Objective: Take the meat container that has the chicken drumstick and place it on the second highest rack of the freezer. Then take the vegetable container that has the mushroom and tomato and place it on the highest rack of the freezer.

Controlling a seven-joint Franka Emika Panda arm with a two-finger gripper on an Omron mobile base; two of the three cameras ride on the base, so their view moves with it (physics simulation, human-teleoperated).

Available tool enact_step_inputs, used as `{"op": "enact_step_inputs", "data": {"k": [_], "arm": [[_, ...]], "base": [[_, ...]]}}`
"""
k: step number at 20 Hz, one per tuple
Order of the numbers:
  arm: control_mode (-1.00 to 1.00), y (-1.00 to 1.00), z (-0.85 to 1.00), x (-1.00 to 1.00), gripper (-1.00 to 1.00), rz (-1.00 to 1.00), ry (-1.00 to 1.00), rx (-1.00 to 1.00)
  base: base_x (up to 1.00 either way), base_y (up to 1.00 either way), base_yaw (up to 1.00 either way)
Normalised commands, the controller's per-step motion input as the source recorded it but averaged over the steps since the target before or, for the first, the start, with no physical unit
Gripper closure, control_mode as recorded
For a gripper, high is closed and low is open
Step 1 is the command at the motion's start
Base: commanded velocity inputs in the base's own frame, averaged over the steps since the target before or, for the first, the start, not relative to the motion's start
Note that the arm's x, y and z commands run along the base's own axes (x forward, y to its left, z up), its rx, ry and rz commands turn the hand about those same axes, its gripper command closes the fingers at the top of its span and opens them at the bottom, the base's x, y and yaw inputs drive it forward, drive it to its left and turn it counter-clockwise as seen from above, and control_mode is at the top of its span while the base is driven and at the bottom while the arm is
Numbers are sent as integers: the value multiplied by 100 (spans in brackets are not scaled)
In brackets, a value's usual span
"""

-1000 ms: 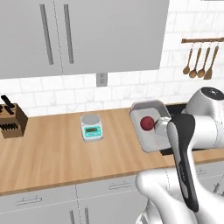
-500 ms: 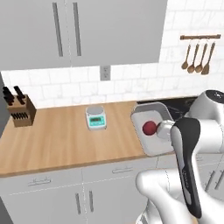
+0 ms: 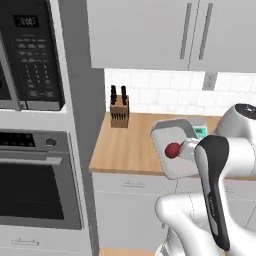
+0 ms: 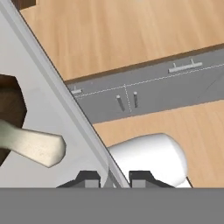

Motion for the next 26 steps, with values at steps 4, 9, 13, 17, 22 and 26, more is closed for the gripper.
{"op": "enact_step_inputs", "data": {"k": [4,9,13,17,22,26], "arm": [[100,0,0,0,100,0,0,0],[100,0,0,0,100,0,0,0],[100,0,0,0,100,0,0,0],[100,0,0,0,100,0,0,0],[100,0,0,0,100,0,0,0],[100,0,0,0,100,0,0,0]], "base": [[-53,100,57],[-2,100,66],[28,88,63],[80,80,51],[100,77,45],[100,81,39]]}}
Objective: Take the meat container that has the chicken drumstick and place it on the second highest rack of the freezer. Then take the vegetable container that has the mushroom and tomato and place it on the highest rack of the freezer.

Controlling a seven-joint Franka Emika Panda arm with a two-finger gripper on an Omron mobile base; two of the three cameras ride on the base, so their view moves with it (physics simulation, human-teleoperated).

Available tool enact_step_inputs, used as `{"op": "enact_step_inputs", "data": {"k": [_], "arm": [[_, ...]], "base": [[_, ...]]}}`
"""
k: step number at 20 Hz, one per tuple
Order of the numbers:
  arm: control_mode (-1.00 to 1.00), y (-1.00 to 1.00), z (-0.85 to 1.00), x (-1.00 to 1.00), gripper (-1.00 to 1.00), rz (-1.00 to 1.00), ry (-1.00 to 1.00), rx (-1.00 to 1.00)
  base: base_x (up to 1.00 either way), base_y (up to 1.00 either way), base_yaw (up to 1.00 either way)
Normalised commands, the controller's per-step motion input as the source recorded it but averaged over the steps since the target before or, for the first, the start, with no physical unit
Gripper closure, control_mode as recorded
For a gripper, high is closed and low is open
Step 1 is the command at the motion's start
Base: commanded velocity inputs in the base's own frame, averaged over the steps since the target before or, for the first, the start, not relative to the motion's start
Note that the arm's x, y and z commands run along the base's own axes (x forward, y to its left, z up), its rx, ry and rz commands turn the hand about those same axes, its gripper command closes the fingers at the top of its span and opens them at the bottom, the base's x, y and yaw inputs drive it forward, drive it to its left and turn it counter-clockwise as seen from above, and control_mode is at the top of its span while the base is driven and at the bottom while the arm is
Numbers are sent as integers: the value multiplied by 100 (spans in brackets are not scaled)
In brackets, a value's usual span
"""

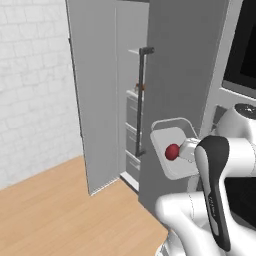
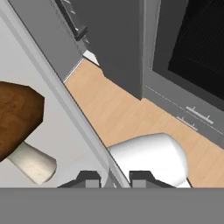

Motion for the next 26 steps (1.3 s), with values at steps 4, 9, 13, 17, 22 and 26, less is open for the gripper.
{"op": "enact_step_inputs", "data": {"k": [4,9,13,17,22,26], "arm": [[100,0,0,0,100,0,0,0],[100,0,0,0,100,0,0,0],[100,0,0,0,100,0,0,0],[100,0,0,0,100,0,0,0],[100,0,0,0,100,0,0,0],[100,0,0,0,100,0,0,0]], "base": [[100,57,13],[100,33,-8],[100,26,-26],[93,26,-40],[23,8,-54],[2,0,-58]]}}
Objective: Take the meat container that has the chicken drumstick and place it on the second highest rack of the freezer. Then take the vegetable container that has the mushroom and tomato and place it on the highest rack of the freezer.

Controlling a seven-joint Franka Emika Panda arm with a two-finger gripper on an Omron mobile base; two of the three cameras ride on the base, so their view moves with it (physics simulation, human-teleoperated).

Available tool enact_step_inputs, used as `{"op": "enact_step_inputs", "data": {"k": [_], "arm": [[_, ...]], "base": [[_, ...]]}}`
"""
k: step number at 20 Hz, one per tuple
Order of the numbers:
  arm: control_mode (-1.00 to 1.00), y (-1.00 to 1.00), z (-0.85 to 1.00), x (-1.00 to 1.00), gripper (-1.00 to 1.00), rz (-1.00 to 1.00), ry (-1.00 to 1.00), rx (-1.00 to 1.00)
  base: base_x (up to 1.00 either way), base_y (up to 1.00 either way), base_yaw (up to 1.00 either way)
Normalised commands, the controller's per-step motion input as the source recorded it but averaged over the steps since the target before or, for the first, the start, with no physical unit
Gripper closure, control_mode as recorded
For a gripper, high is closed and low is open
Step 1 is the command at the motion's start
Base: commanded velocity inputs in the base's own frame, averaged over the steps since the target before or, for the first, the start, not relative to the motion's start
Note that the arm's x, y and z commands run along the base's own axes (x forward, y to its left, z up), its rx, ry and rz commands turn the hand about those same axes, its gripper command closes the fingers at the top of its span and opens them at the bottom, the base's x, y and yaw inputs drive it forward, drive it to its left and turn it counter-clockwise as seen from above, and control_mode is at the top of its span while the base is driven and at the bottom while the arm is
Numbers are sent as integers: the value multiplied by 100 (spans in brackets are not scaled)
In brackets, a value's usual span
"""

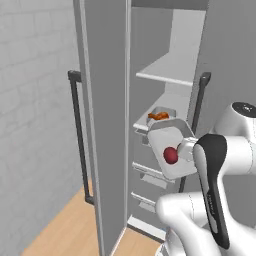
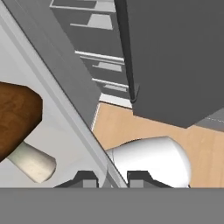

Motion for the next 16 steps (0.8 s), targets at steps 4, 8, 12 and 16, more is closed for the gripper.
{"op": "enact_step_inputs", "data": {"k": [4,8,12,16], "arm": [[100,0,0,0,100,0,0,0],[100,0,0,0,100,0,0,0],[100,0,0,0,100,0,0,0],[100,0,0,0,100,0,0,0]], "base": [[28,1,-51],[32,12,-48],[35,31,-38],[12,42,-12]]}}
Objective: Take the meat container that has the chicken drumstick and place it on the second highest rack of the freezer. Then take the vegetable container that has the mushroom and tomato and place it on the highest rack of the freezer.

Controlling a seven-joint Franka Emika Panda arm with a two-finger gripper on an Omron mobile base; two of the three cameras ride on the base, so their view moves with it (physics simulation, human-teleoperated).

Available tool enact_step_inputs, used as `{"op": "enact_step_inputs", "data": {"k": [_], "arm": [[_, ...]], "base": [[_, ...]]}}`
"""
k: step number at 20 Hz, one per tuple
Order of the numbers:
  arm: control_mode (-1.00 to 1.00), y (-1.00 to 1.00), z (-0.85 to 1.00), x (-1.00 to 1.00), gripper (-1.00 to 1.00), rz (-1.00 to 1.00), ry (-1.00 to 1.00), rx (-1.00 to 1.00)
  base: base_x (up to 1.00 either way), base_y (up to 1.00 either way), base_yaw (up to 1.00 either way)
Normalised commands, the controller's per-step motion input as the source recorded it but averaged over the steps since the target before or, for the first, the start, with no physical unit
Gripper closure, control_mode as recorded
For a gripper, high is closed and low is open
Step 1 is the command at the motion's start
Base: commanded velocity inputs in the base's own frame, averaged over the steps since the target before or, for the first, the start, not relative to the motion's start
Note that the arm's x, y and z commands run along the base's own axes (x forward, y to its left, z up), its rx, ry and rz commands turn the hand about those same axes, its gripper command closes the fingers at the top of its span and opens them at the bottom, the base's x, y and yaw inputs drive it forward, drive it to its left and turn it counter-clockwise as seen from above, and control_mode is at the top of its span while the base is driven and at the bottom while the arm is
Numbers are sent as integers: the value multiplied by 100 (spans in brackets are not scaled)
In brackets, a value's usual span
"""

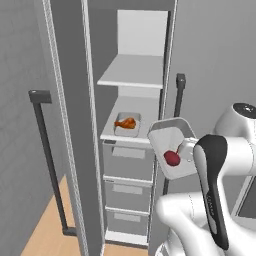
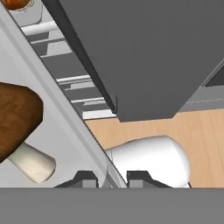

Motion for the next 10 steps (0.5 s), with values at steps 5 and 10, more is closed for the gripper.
{"op": "enact_step_inputs", "data": {"k": [5,10], "arm": [[100,0,0,0,100,0,0,0],[100,0,0,0,100,0,0,0]], "base": [[32,12,0],[69,3,-5]]}}
